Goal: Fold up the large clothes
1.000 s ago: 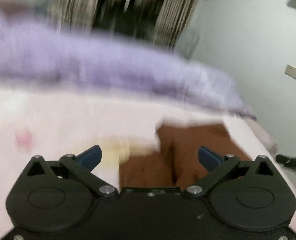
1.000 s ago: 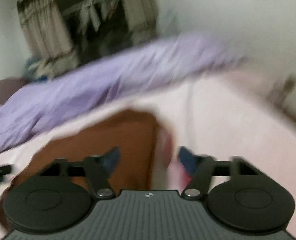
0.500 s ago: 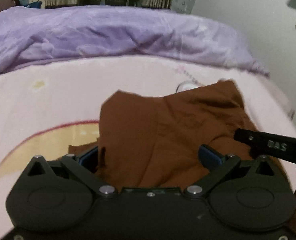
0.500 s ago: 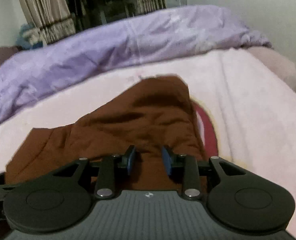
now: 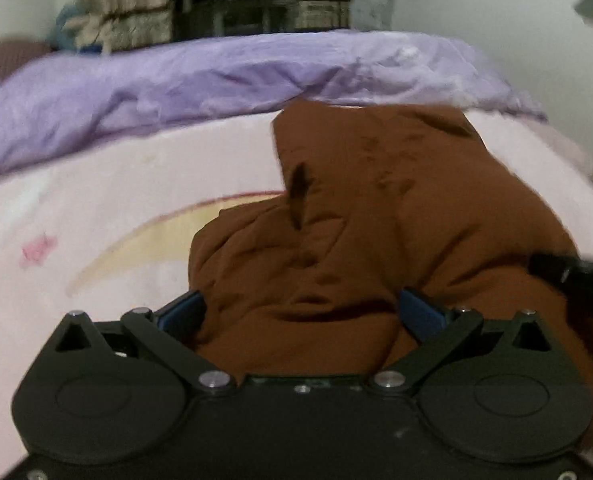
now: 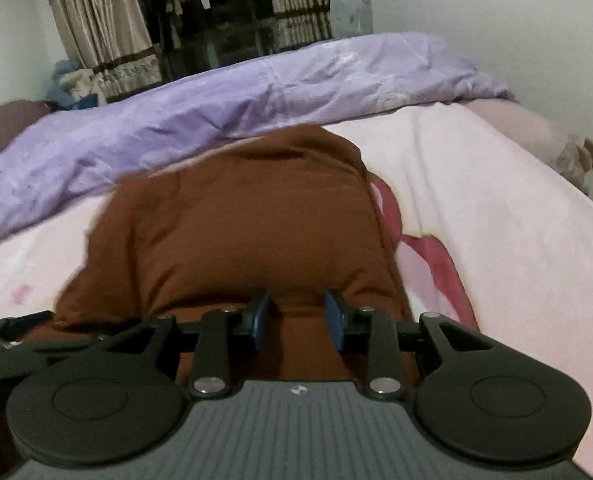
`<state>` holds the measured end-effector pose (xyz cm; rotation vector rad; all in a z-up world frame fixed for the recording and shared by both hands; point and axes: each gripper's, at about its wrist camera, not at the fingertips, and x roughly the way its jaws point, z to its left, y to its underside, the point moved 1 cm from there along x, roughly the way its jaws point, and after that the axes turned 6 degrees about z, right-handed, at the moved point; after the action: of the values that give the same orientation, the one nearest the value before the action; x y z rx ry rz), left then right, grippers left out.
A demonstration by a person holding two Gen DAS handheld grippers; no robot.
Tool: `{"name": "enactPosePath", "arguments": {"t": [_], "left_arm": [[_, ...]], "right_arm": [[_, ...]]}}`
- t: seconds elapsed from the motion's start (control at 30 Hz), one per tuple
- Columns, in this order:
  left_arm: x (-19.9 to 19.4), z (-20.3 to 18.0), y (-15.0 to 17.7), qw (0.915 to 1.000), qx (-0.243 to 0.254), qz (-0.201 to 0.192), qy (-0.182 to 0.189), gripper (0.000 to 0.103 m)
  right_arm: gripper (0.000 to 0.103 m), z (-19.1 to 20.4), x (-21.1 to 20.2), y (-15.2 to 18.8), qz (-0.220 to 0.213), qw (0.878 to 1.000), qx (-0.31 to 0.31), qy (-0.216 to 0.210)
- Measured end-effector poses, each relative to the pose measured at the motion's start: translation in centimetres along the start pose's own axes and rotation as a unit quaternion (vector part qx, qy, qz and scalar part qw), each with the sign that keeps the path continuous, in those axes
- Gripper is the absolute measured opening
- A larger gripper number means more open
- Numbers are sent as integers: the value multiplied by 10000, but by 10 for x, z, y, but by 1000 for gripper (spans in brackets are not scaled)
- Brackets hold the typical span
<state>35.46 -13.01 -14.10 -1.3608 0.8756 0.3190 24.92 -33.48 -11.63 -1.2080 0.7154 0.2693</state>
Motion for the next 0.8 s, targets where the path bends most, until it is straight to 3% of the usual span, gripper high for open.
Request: {"name": "enactPosePath", "arguments": {"t": [0.1,0.2,0.33,0.4,0.47,0.57,0.7,0.8], "left_arm": [[-10,4,-10,9999,-75,102,96,103],[-34,-1,-13,9999,133,24,-24,103],[-72,-5,-3,9996,183,-190,131,103],[-76,-8,12,9994,327,-35,93,103],[-49,-15,27,9971,650,361,-138,103],[-33,-2,38,9990,146,328,251,103],[-56,-8,37,9994,250,206,103,103],[-85,-15,40,9990,377,225,-48,103]], "right_arm": [[38,9,-18,1,-75,9996,-197,193],[39,10,-47,-7,84,9999,-131,-14],[39,12,-79,4,18,9999,-144,-80],[39,11,-88,14,-42,10000,-85,18],[36,10,-81,25,84,9998,-113,107],[35,-4,-47,43,332,9991,274,-45],[37,1,-55,40,191,9997,147,96],[46,1,-80,40,190,9995,227,110]]}}
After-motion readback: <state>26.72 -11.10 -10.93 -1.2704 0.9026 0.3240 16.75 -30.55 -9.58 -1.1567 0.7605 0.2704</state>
